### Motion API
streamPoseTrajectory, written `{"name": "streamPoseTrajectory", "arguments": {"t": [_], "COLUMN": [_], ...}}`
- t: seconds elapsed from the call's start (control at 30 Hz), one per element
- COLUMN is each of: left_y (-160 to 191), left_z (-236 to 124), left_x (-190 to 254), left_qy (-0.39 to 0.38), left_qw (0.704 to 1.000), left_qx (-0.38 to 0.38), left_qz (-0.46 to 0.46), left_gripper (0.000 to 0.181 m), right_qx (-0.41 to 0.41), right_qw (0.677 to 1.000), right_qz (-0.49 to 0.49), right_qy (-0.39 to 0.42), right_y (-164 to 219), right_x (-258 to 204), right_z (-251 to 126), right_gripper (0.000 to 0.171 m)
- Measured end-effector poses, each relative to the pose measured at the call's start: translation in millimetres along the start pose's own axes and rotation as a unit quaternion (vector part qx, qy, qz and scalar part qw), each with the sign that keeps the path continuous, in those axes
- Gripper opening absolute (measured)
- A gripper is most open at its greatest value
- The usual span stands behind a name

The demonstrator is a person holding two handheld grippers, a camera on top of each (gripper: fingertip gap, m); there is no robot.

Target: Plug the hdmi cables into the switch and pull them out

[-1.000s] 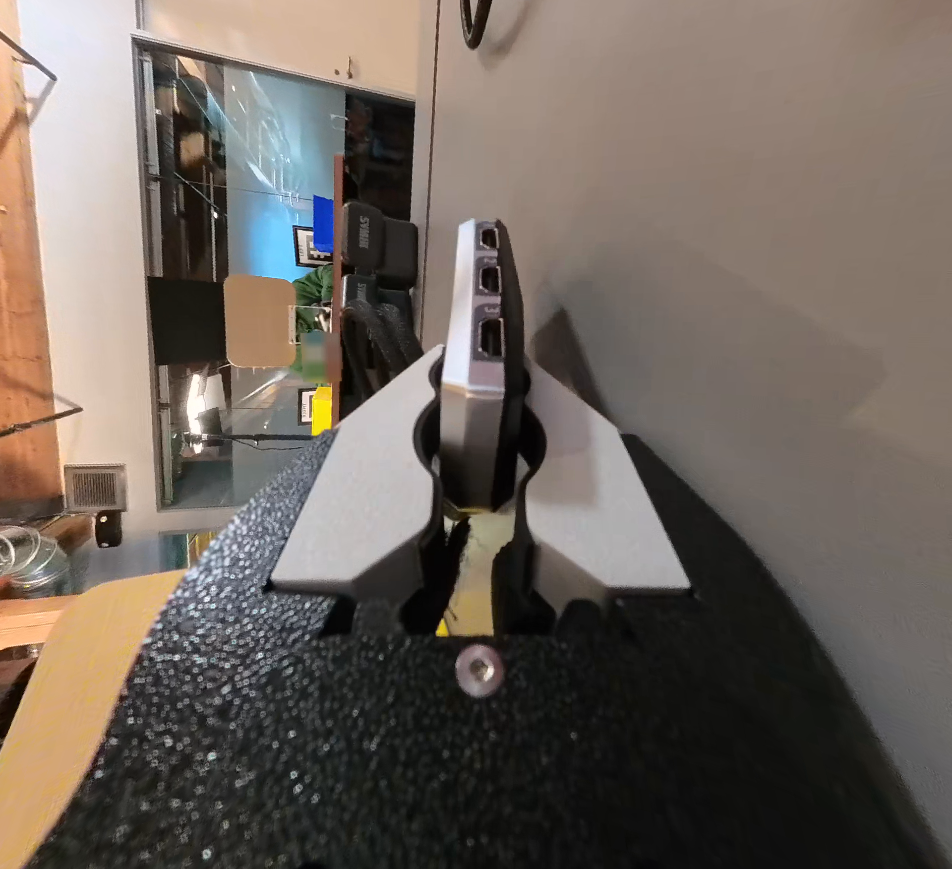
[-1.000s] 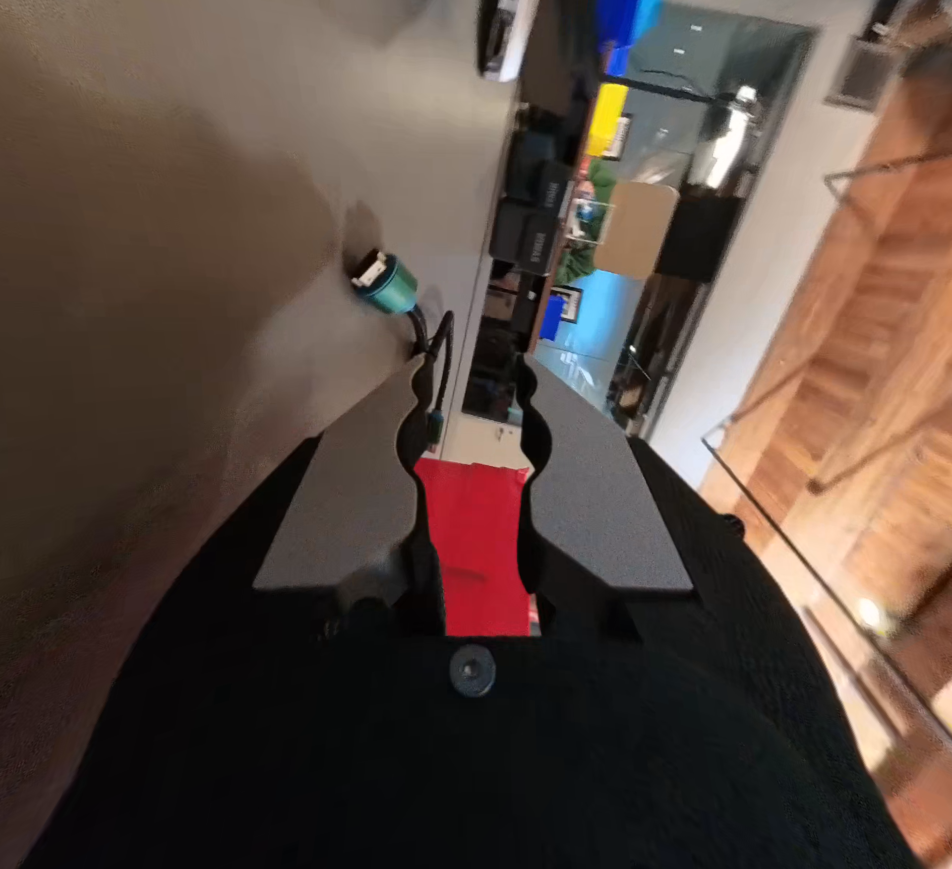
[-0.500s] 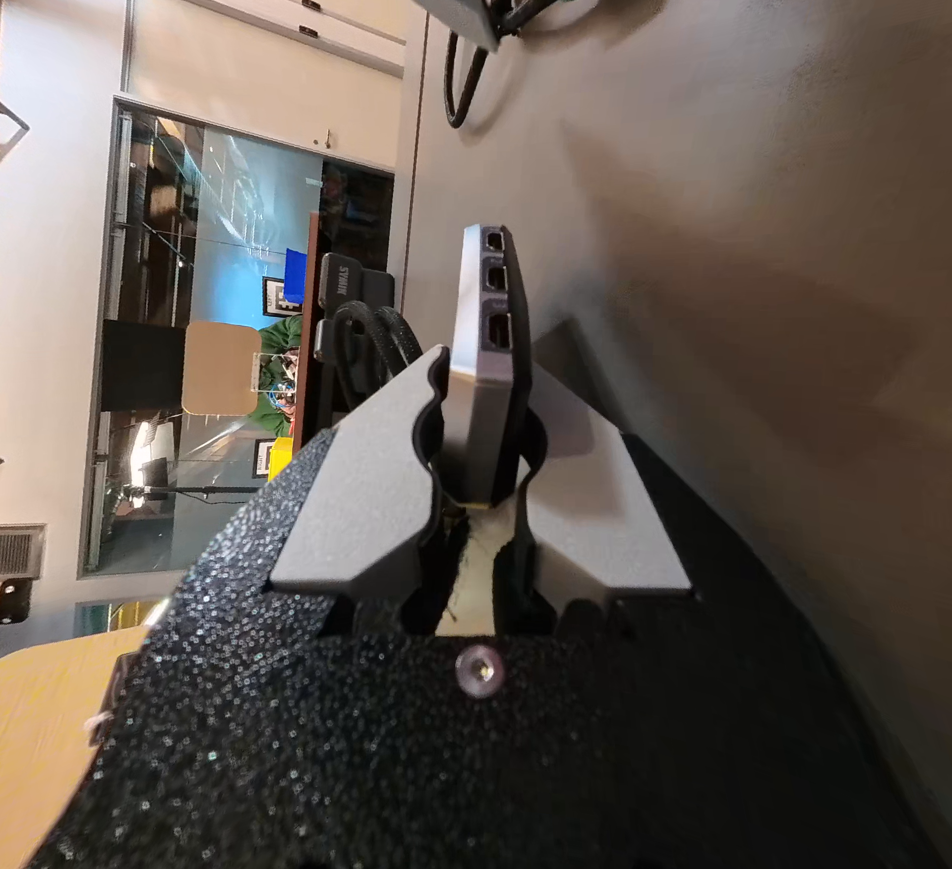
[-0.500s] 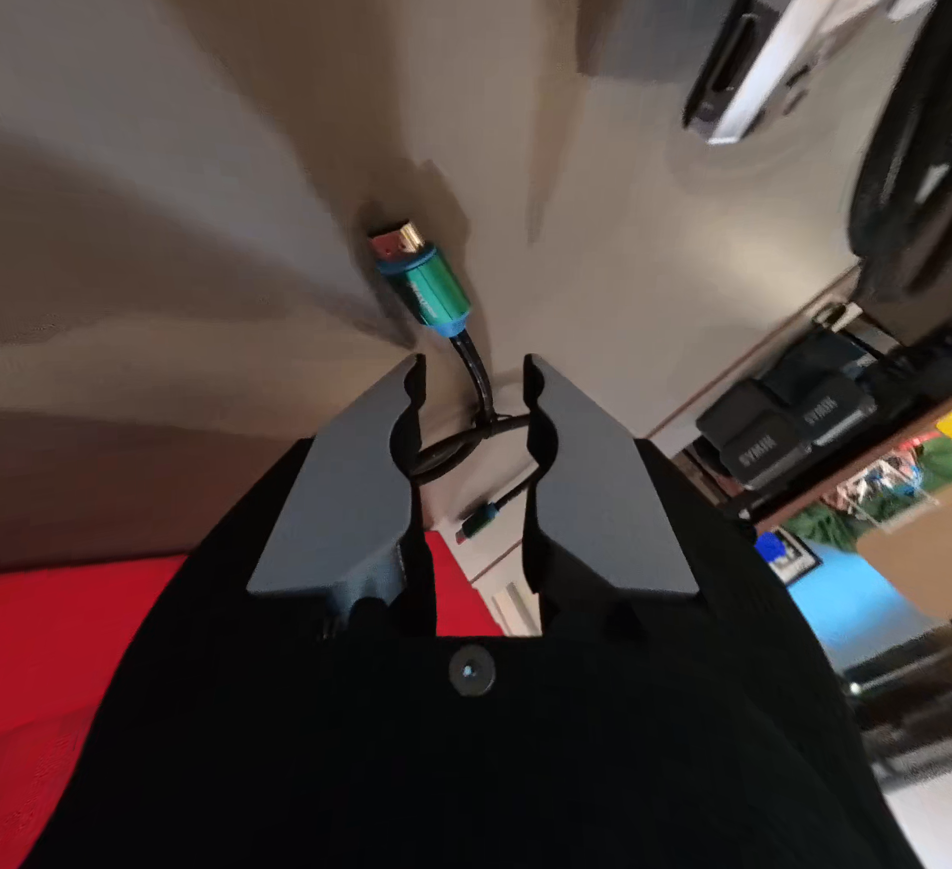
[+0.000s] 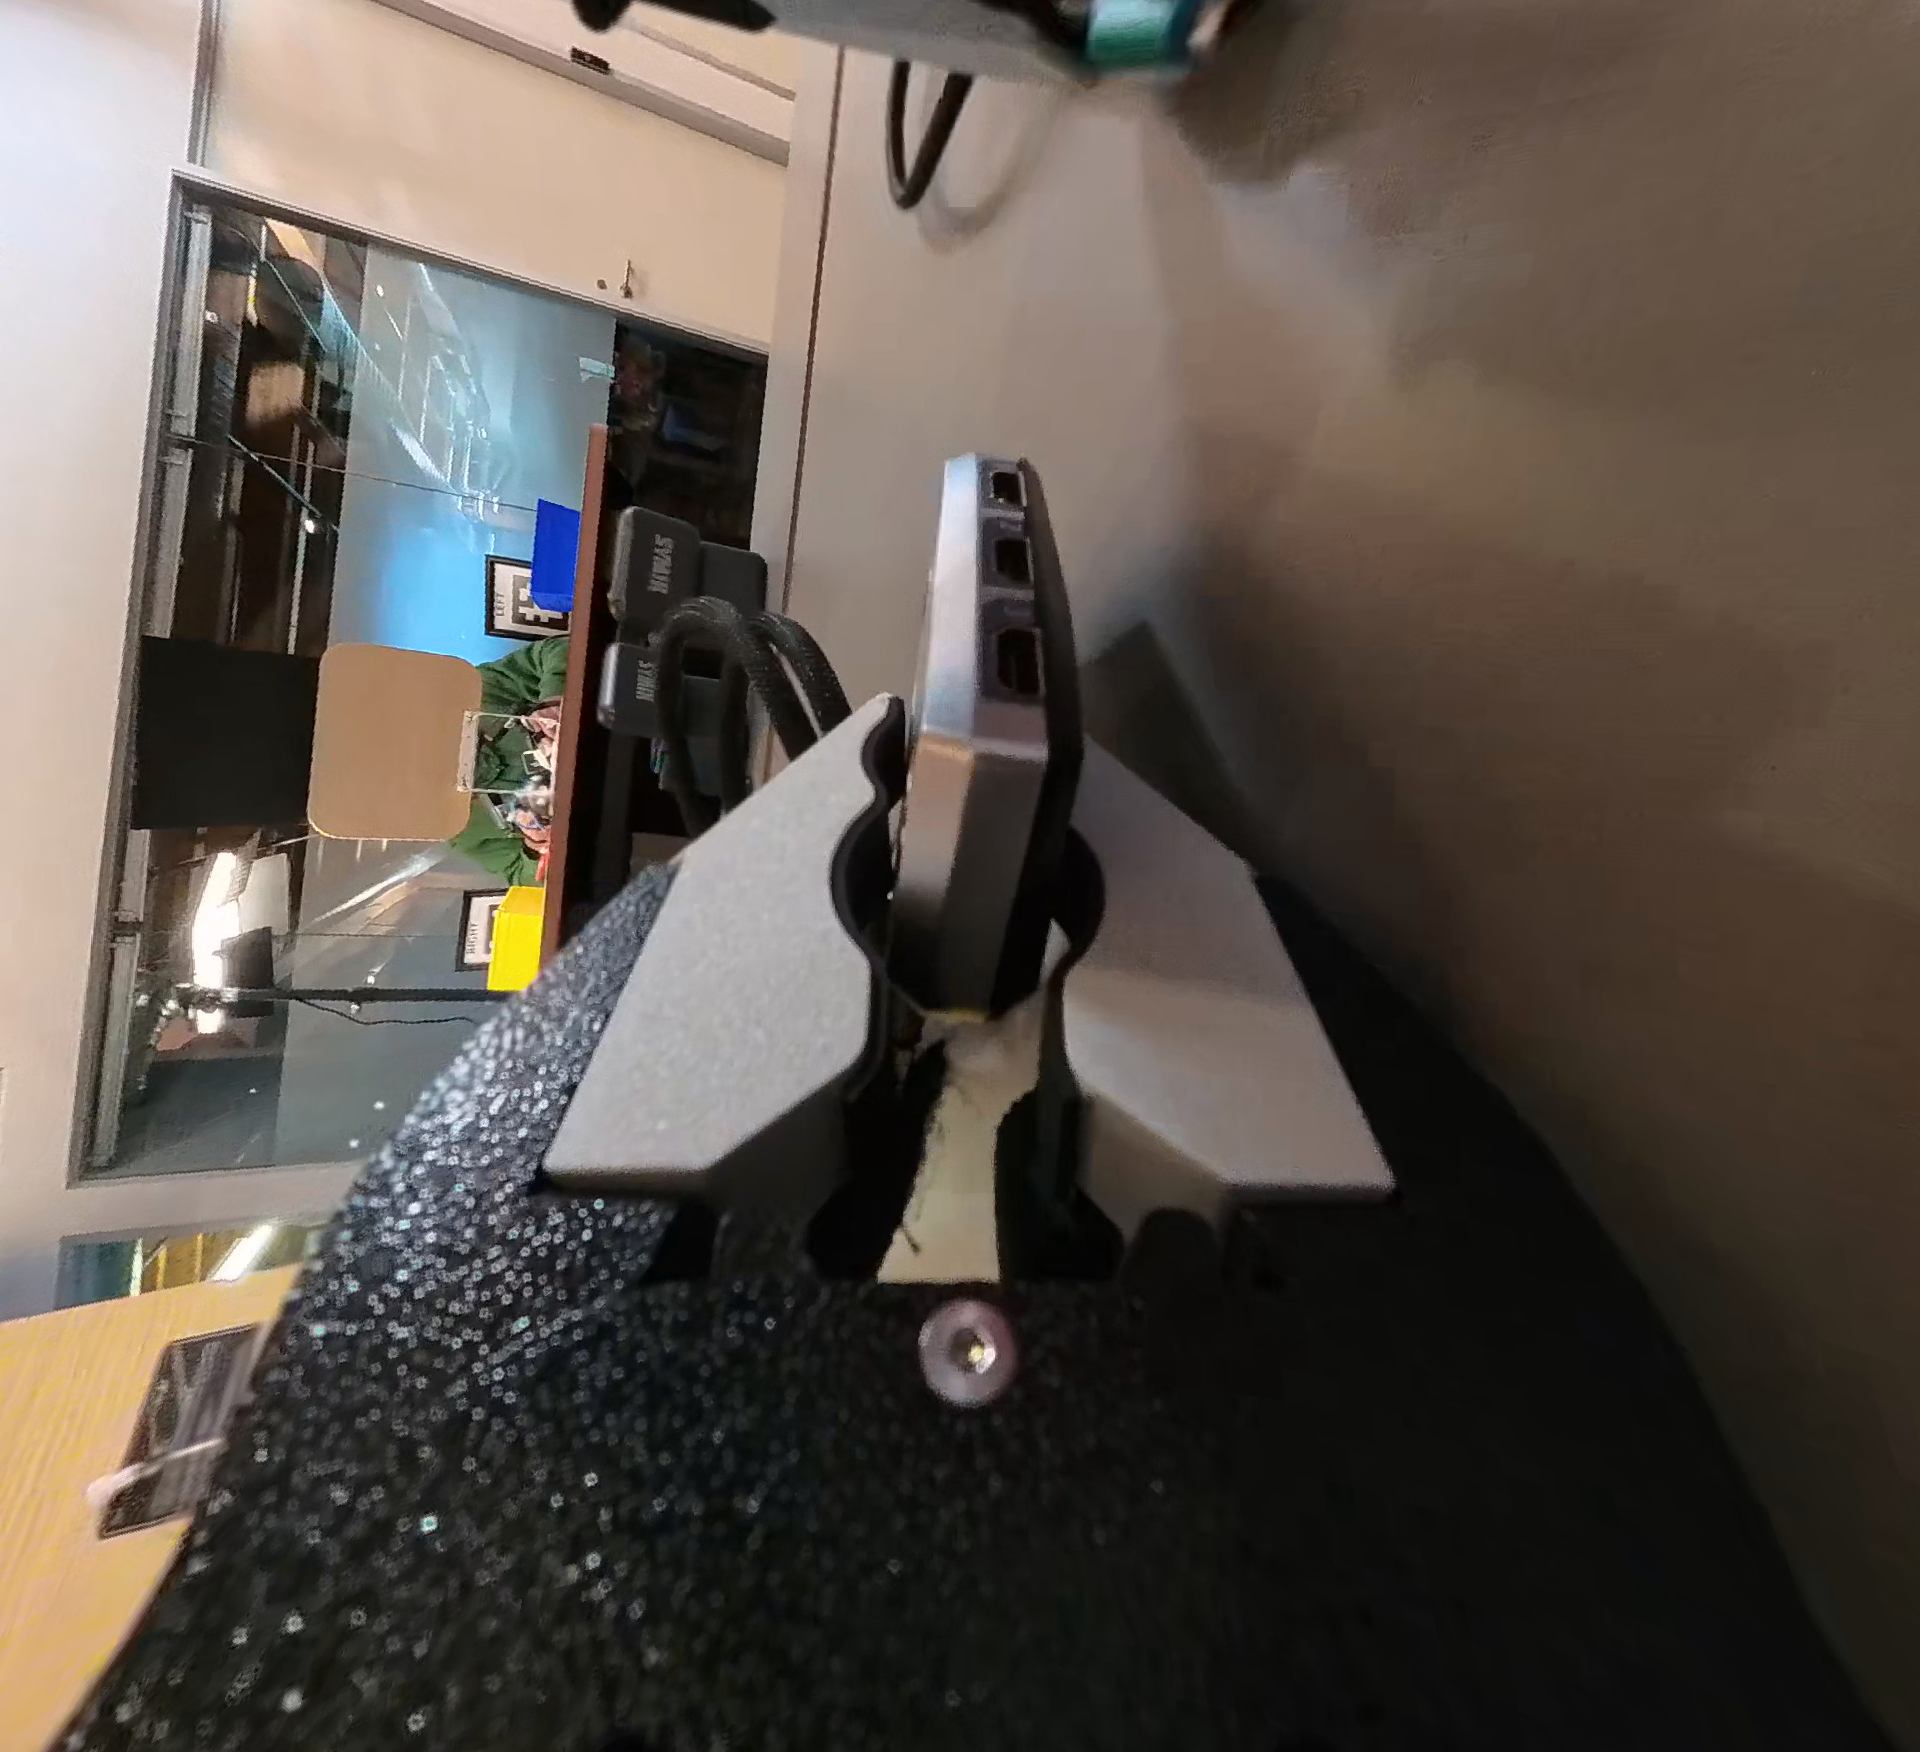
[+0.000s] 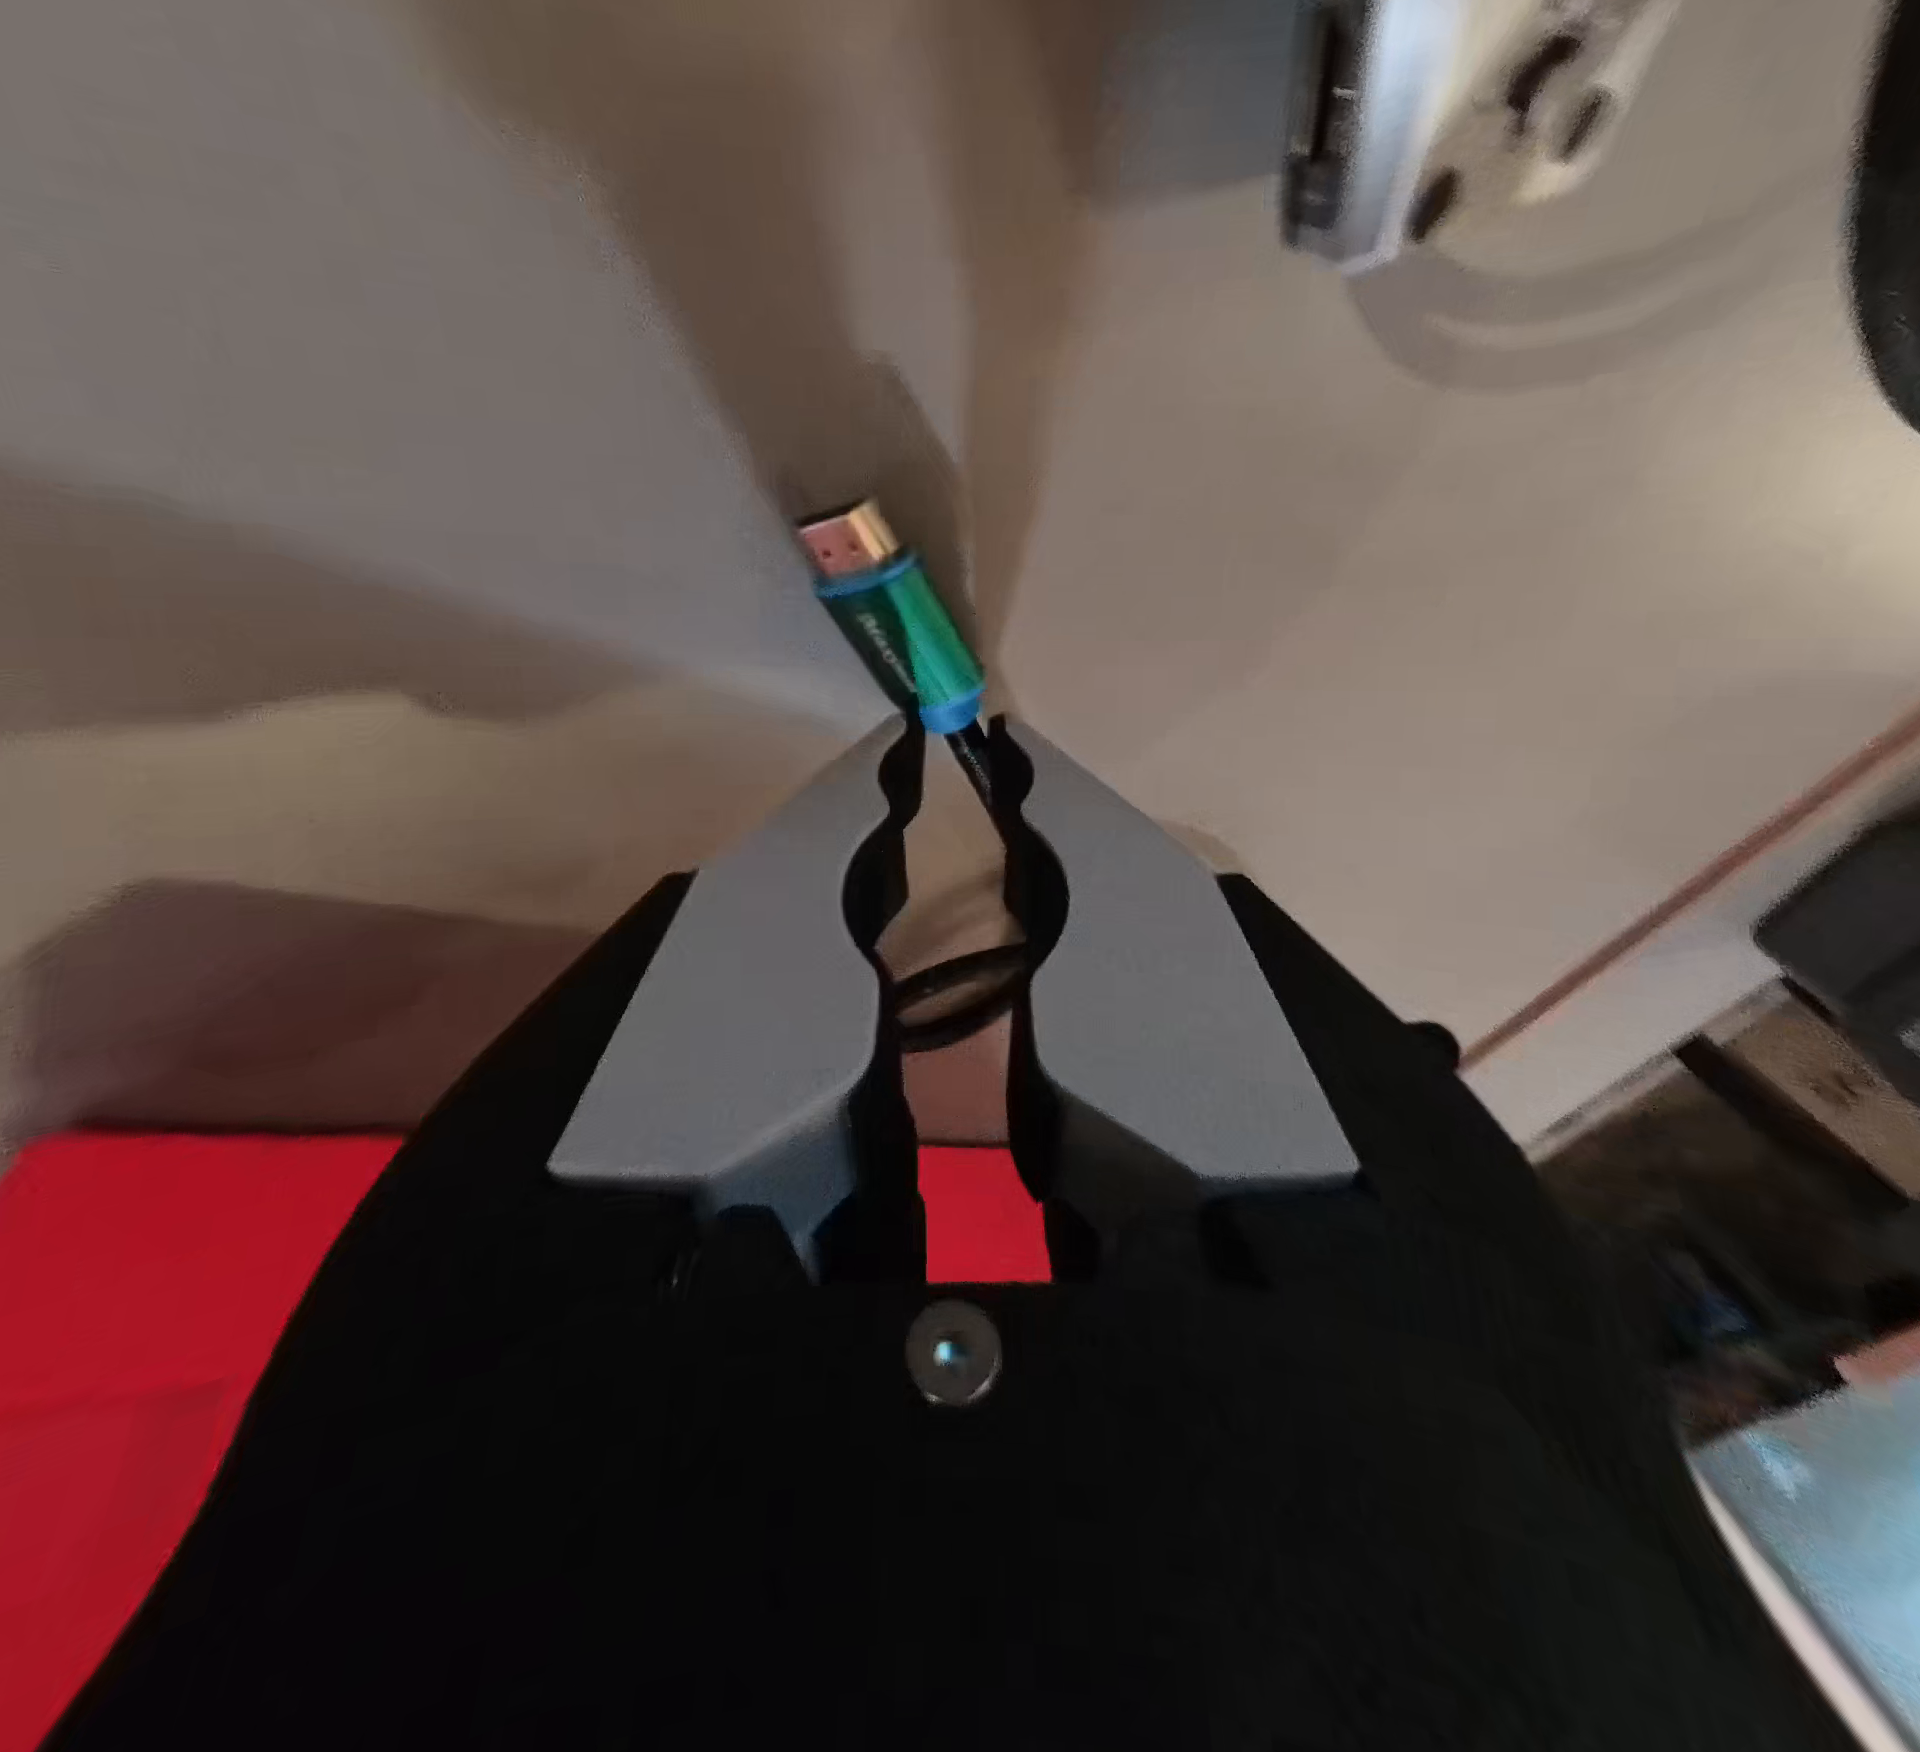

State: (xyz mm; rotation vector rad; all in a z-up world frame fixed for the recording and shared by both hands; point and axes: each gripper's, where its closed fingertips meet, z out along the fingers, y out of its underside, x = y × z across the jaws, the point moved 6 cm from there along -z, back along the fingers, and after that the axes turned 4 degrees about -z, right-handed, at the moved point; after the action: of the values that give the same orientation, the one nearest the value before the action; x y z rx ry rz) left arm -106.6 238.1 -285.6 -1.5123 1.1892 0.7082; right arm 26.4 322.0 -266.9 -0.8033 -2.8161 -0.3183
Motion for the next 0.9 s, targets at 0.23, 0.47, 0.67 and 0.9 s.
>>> {"name": "streamPoseTrajectory", "arguments": {"t": [0.23,0.47,0.67,0.9], "left_y": [-0.2,3.6,7.4,7.3], "left_z": [-4.1,-9.5,-14.1,-13.0], "left_x": [-16.7,-30.1,-39.4,-37.4], "left_qy": [-0.01,-0.028,-0.043,-0.036], "left_qw": [0.994,0.98,0.968,0.969], "left_qx": [0.017,0.04,0.064,0.068], "left_qz": [-0.109,-0.194,-0.239,-0.235], "left_gripper": [0.022,0.023,0.023,0.023], "right_qx": [0.031,0.073,0.042,0.013], "right_qw": [0.941,0.803,0.734,0.739], "right_qz": [0.162,0.197,0.172,0.126], "right_qy": [0.295,0.557,0.656,0.661], "right_y": [-5.0,-24.5,-39.2,-48.9], "right_x": [29.9,26.8,24.4,19.8], "right_z": [-33.5,-51.9,-45.7,-30.5], "right_gripper": [0.009,0.007,0.005,0.004]}}
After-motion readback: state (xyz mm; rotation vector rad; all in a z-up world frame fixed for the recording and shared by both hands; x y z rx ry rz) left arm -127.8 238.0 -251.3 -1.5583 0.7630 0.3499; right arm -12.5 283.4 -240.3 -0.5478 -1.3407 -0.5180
